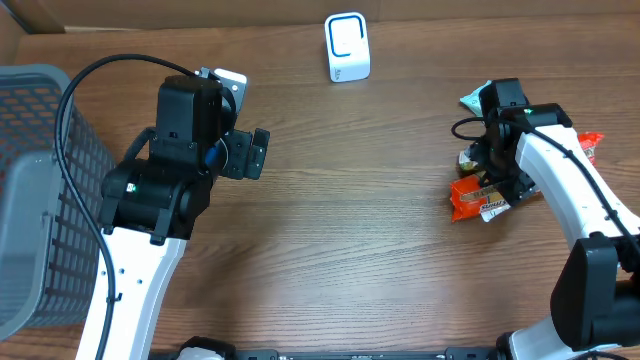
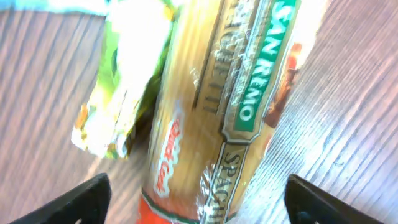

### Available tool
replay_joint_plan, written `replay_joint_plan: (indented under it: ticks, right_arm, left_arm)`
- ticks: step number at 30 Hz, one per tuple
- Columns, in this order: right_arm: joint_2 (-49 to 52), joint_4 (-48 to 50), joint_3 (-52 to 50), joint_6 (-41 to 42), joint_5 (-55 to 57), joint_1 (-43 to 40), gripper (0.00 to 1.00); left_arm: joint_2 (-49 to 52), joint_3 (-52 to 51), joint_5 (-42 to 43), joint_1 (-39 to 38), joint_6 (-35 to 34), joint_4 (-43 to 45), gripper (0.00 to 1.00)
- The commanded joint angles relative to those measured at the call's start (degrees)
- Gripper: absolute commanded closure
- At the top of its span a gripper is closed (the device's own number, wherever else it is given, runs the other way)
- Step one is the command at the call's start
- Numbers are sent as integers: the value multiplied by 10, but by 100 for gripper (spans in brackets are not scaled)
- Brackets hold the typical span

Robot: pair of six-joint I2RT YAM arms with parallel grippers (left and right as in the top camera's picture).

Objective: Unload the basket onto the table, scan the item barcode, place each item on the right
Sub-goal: 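Open the right gripper and withdraw it down-right from the spaghetti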

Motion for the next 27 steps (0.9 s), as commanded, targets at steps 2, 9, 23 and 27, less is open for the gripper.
replay_joint_plan:
  ticks: [2,9,23,27]
  right_arm:
    - [-18,-7,24,-122,-78,0,7]
    - [-85,-15,52,-276,-188,1,7]
    - [-311,-124,134,-369,-234,2,0]
    - [-352,-134,133,-369,-234,2,0]
  left_arm:
    - [2,5,-6,-1,9,0,0]
    - [2,5,-6,-1,9,0,0]
    - [2,5,-6,-1,9,0,0]
    - [2,5,-6,-1,9,0,0]
